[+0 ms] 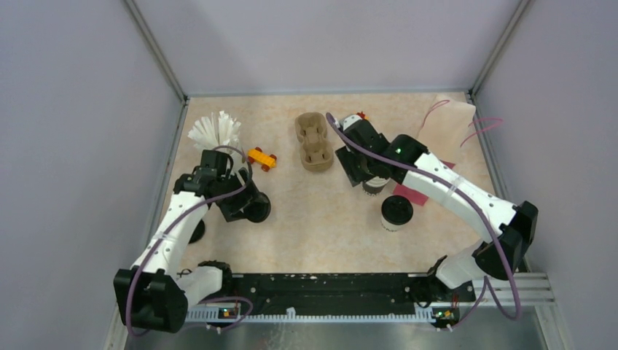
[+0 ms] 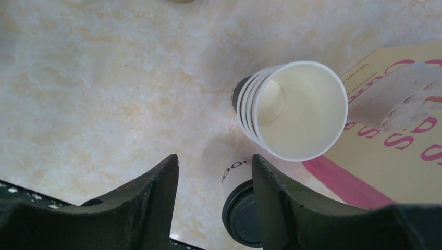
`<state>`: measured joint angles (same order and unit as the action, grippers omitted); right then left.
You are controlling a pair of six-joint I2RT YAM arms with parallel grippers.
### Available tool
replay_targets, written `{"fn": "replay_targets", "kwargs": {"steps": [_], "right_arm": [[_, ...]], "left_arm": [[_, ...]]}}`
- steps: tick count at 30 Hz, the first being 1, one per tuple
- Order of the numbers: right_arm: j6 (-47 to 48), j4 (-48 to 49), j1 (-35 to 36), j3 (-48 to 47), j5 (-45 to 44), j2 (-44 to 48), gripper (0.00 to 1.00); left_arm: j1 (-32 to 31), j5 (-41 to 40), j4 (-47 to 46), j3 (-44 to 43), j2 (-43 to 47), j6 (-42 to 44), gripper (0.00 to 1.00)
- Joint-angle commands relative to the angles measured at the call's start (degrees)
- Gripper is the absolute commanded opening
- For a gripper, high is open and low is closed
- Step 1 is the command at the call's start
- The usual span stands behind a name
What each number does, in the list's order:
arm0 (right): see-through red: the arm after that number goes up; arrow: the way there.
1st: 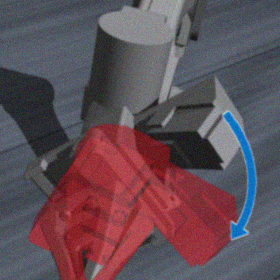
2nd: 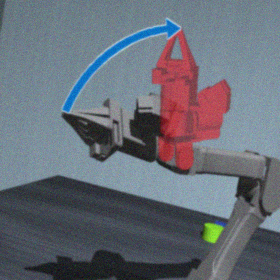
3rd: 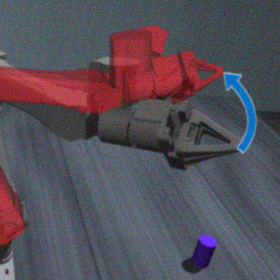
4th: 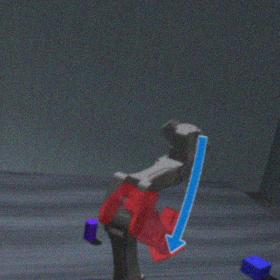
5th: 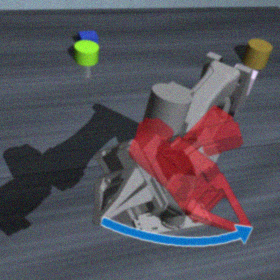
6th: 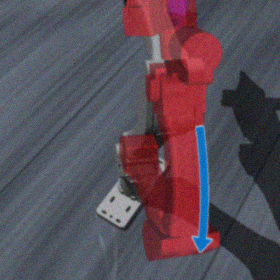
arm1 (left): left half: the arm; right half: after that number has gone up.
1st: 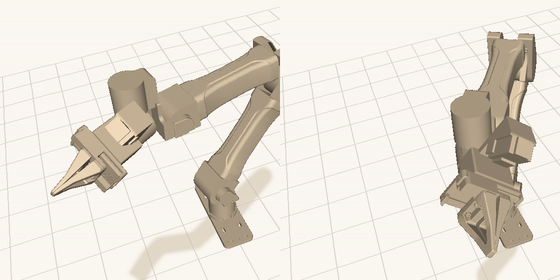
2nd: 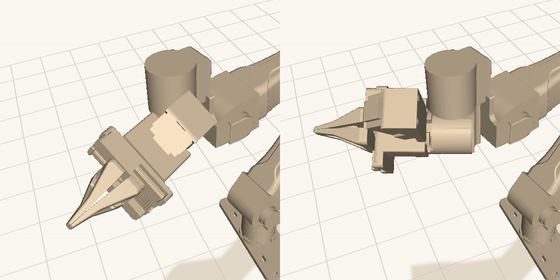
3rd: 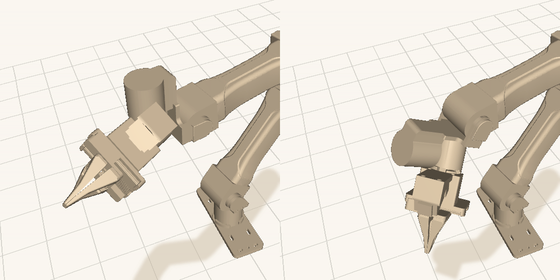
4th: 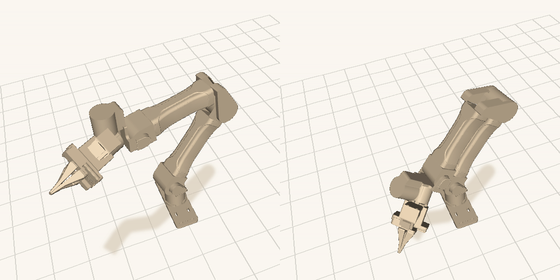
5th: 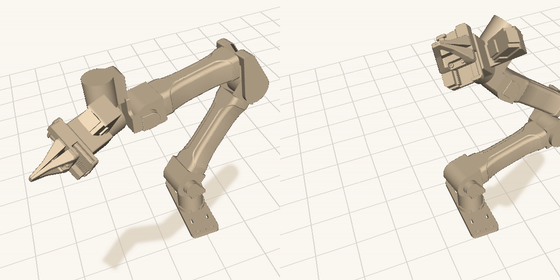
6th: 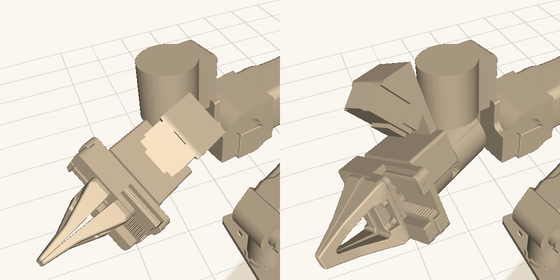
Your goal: Pack the takeout coffee
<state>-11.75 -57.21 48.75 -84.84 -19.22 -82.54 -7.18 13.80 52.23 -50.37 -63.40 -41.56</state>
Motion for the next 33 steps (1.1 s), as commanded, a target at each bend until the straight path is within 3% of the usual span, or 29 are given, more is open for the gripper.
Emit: {"fn": "replay_targets", "kwargs": {"steps": [1, 6, 24, 33], "right_arm": [[3.1, 3.1, -2.9, -3.8, -1.8, -1.1, 0.49], [4.8, 5.9, -5.2, -2.2, 0.2, -1.3, 0.38], [8.3, 8.4, -9.6, 0.6, 1.7, -5.7, 0.36], [8.3, 9.3, -9.6, 2.7, 1.6, -6.8, 0.29]], "left_arm": [[-0.2, 4.2, 1.8, -1.2, 3.5, 4.0, 0.73], [-0.2, 7.2, 1.5, -0.5, 6.1, 6.8, 0.74], [-0.3, 14.6, -2.0, 1.3, 8.6, 8.4, 0.75], [-0.5, 16.5, -3.1, 2.0, 8.2, 7.7, 0.75]]}}
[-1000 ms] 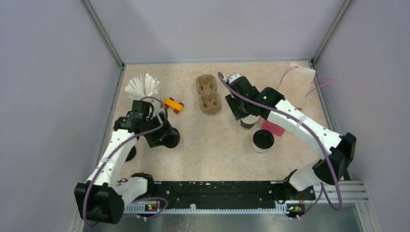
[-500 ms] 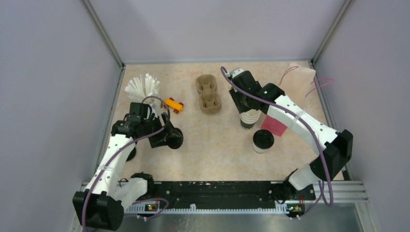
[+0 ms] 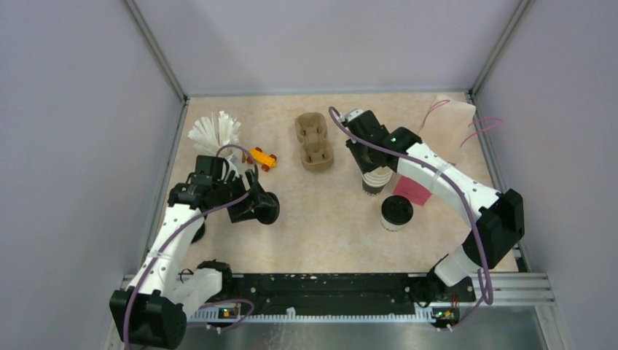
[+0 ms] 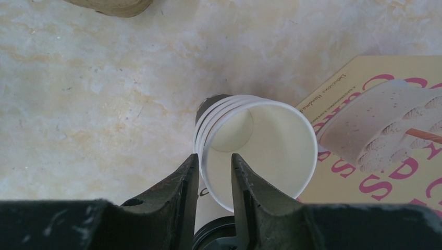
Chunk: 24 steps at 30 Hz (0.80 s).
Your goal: Pack the takeout coffee
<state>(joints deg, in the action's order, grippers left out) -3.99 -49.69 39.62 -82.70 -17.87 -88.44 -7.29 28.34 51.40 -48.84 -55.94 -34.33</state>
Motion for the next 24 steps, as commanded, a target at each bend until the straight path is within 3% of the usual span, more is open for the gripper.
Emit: {"fn": "replay_targets", "kwargs": {"steps": [1, 7, 11, 16, 24], "right_arm": [[0.6, 2.0, -0.5, 0.7, 0.4, -1.1, 0.28], [0.6, 2.5, -0.5, 0.3, 0.4, -2.2, 0.25], [0.7, 1.6, -0.5, -0.8, 0.2, -2.5, 0.11], [0.0, -1.8, -0.5, -3.7, 0.2, -2.3, 0.02], [-1.1, -5.2, -0.4, -6.2, -2.0, -2.3, 0.01]], "left_arm": [[-0.5, 2.1, -2.4, 0.4, 0.8, 0.4, 0.75], [-0.9, 2.0, -2.7, 0.1, 0.0, 0.7, 0.75], [-1.1, 2.2, -2.8, 0.1, -0.4, 0.8, 0.75], [-1.4, 2.2, -3.2, -0.5, -0.6, 0.8, 0.75], [-2.1, 2.4, -4.5, -1.7, -1.7, 1.0, 0.75]]}}
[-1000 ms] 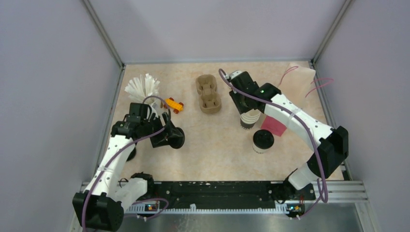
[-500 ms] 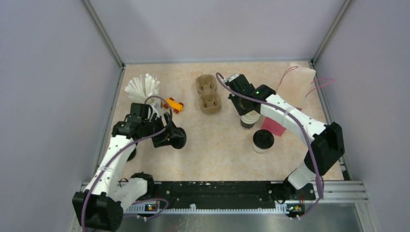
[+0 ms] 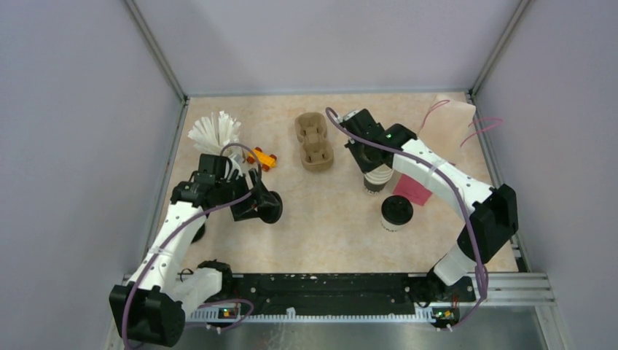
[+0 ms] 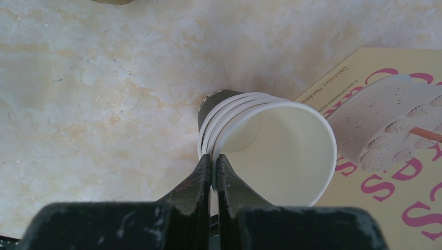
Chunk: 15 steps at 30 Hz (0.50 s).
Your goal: Pack the takeout coffee
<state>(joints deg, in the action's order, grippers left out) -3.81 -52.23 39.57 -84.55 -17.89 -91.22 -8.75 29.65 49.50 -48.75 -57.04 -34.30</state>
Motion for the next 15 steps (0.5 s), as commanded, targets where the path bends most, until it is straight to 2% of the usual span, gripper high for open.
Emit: {"fn": "replay_targets", "kwargs": {"steps": [1, 4, 6, 8, 9, 11, 12, 15], "right_arm": [[-1.6, -3.1, -0.3, -4.7, -2.2, 0.7, 0.01], [1.1, -1.2, 1.1, -1.8, -5.4, 2.0, 0.01], [3.2, -3.5, 2.6, -3.1, -11.2, 0.6, 0.01], [2.8, -5.9, 3.4, -5.7, -11.8, -0.5, 0.00], [1.1, -5.6, 2.9, -6.2, -9.2, -0.1, 0.01], [-4.3, -2.8, -1.0, -4.8, 4.3, 1.9, 0.01], [-6.7, -1.2, -2.2, -4.0, 7.6, 2.9, 0.01], [-9.4, -0.4, -2.4, -3.8, 9.9, 4.2, 0.01]], "left_arm": [[-0.8, 1.1, -2.7, -2.0, -0.8, 1.1, 0.76], [-1.2, 1.2, -2.8, -2.6, -1.2, 1.3, 0.76], [-1.4, 1.6, -2.9, -3.1, -1.5, 1.3, 0.76], [-1.7, 1.8, -2.9, -3.7, -1.8, 1.2, 0.76], [-1.7, 1.7, -2.9, -3.8, -1.9, 1.2, 0.76], [-1.9, 1.7, -3.1, -4.0, -2.1, 1.2, 0.76], [-1.9, 1.9, -3.1, -4.2, -2.3, 1.2, 0.76], [-2.2, 1.9, -2.9, -4.7, -2.7, 1.3, 0.76]]}}
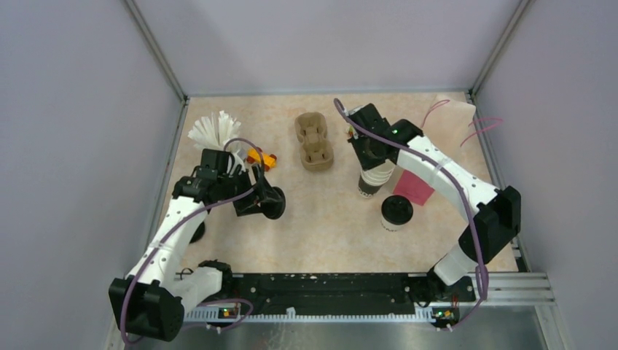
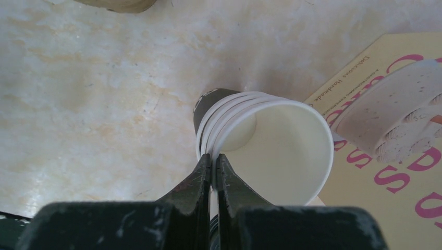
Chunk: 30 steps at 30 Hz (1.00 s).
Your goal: Pack the takeout coffee
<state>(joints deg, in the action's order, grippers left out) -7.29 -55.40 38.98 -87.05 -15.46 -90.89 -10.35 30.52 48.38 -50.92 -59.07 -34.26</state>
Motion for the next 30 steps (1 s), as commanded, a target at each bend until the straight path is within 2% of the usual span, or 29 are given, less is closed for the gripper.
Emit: {"fn": "replay_targets", "kwargs": {"steps": [1, 2, 5, 6, 8, 12, 14, 15, 18, 19, 24, 25, 28, 30], "right_arm": [[-5.4, 2.1, -1.7, -1.5, 6.6, 3.8, 0.00], [-4.4, 0.6, -1.1, -1.9, 4.2, 3.5, 0.00], [1.6, -6.6, 5.3, -4.8, -13.9, 0.4, 0.00], [2.0, -8.3, 6.0, -5.6, -16.1, -0.2, 0.00], [1.4, -7.2, 5.7, -5.4, -12.8, 1.0, 0.00], [-3.5, 0.2, 2.1, -2.5, 4.2, 5.8, 0.00], [-4.6, 0.4, 1.2, -2.3, 6.0, 6.0, 0.00], [-3.5, -0.9, 2.0, -2.8, 2.8, 5.1, 0.00], [1.4, -9.2, 7.4, -5.6, -16.4, -0.1, 0.00], [1.4, -10.6, 7.6, -6.3, -15.5, -0.9, 0.00], [-5.2, 3.0, -1.5, -0.9, 12.6, 7.1, 0.00], [-7.0, 4.1, -3.1, 0.0, 15.6, 7.6, 0.00], [-6.8, 3.4, -3.4, 0.4, 17.7, 6.6, 0.00], [-4.2, -0.5, -0.8, -0.7, 9.5, 4.9, 0.00]], "left_arm": [[-0.7, 0.9, -1.7, -2.7, -0.7, 1.3, 0.76], [-0.8, 0.7, -1.6, -2.8, -0.7, 1.4, 0.76], [-1.0, 0.8, -1.6, -2.7, -0.7, 1.4, 0.76], [-1.1, 0.8, -1.6, -2.7, -0.7, 1.4, 0.76], [-1.1, 0.6, -1.7, -2.7, -0.6, 1.3, 0.76], [-1.1, 0.6, -1.9, -2.9, -0.9, 1.3, 0.76], [-1.2, 0.5, -1.8, -3.0, -1.0, 1.4, 0.76], [-1.2, 0.5, -1.8, -3.0, -1.1, 1.5, 0.76], [-1.2, 0.6, -1.8, -3.1, -1.1, 1.5, 0.76], [-1.4, 0.6, -1.8, -3.1, -1.2, 1.6, 0.76], [-1.6, 0.5, -2.0, -3.4, -1.4, 1.6, 0.76], [-1.6, 0.6, -2.0, -3.4, -1.4, 1.6, 0.76], [-1.7, 0.7, -2.1, -3.4, -1.7, 1.7, 0.76], [-1.8, 0.8, -2.1, -3.5, -2.0, 2.0, 0.76]]}}
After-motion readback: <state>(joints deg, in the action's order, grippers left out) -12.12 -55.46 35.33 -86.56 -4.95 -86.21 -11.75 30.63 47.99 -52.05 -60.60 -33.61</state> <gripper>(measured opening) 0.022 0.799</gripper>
